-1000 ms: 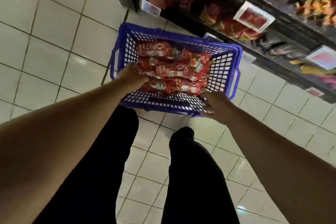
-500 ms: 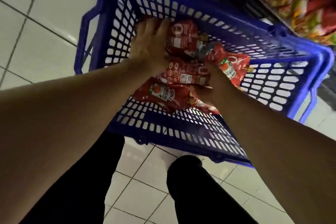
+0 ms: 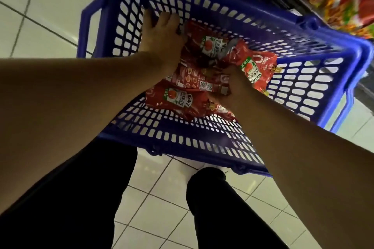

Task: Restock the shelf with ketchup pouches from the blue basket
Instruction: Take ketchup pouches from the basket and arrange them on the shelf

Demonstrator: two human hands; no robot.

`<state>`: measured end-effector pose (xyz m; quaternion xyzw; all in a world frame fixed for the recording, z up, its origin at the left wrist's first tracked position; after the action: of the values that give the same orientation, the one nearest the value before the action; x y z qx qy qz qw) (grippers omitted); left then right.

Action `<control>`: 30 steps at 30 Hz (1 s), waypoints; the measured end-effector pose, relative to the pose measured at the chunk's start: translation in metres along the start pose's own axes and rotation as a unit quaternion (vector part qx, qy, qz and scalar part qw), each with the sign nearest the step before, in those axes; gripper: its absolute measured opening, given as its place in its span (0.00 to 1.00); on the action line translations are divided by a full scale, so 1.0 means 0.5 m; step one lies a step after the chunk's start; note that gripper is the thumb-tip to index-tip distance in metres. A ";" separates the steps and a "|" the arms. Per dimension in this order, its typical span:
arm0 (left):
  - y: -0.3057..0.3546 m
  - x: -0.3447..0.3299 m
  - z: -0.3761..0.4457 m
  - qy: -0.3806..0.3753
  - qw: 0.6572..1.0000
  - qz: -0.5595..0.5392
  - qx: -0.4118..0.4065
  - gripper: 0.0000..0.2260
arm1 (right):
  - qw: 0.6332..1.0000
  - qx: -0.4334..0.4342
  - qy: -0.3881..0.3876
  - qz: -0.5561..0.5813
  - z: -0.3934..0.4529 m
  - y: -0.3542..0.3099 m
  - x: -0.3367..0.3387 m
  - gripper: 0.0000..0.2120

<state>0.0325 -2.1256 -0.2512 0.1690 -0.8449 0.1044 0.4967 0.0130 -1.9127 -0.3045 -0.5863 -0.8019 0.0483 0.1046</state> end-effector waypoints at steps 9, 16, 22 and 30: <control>-0.093 0.079 -0.125 -0.012 0.825 -0.538 0.172 0.19 | 0.984 0.055 0.093 0.141 -0.121 0.030 0.144 0.15; -0.097 0.215 -0.310 -0.103 0.564 -0.801 0.170 0.24 | 0.952 0.130 -0.062 0.269 -0.400 -0.058 0.158 0.12; -0.071 0.448 -0.461 -0.183 0.405 -0.886 0.132 0.25 | 0.854 0.124 -0.212 0.459 -0.690 -0.129 0.071 0.16; -0.085 0.756 -0.598 -0.265 0.407 -0.872 0.059 0.24 | 0.879 0.142 -0.297 0.343 -1.010 -0.202 -0.030 0.19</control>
<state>0.1193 -2.1303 0.2246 0.8627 -0.3224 -0.3852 0.0590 0.0369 -1.9807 0.2056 -0.7616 -0.5282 0.3670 -0.0797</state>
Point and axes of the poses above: each hand's wrist, its own z-axis towards the middle knuckle, its own x-axis out of the back of the hand, y = z × x, the point moved 10 cm from there along z, towards the middle knuckle, and after that the axes turned 2 degrees about x, right-handed, at the moved point
